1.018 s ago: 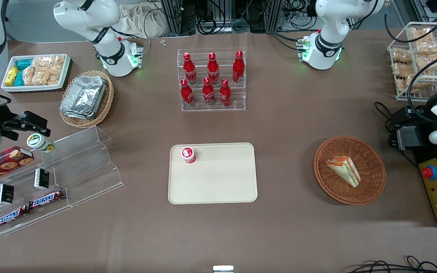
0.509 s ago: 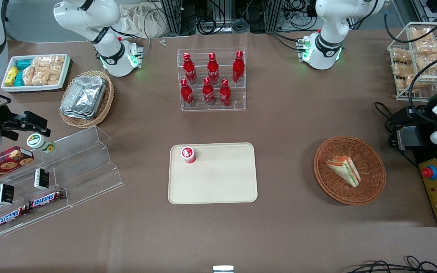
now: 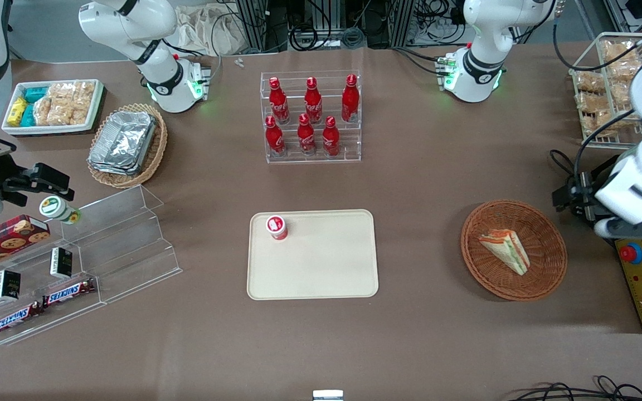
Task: Place sandwich from basket to tray
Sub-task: 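Move the left gripper over the wicker basket toward the wrapped sandwich, then lower the left gripper onto the wrapped sandwich and close on it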
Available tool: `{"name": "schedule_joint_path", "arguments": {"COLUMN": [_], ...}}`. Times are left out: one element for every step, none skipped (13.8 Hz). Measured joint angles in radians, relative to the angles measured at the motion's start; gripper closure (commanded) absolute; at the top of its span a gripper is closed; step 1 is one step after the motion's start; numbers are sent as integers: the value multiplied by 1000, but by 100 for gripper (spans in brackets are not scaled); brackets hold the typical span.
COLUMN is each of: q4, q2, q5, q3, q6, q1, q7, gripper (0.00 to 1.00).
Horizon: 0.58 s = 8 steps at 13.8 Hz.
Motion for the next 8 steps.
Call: {"name": "schedule_joint_path", "arguments": {"q4": [-42,-77,-110,-142,-172,-201,-230,-255], "q2": [5,11,19,31,46,63,79,93], "q5": [-3,-6,-9,-12,-14,-16,-19,-20], "q3": [3,6,8,8,7,7,6,5], "q6": [45,84,122,161,206,263,321,366], "q1": [7,11,12,12,12,11,10,9], "q7": [0,-8,-42,-97,-149,-190,-228,-271], "gripper": [0,0,0,0,0,0,0,0]}}
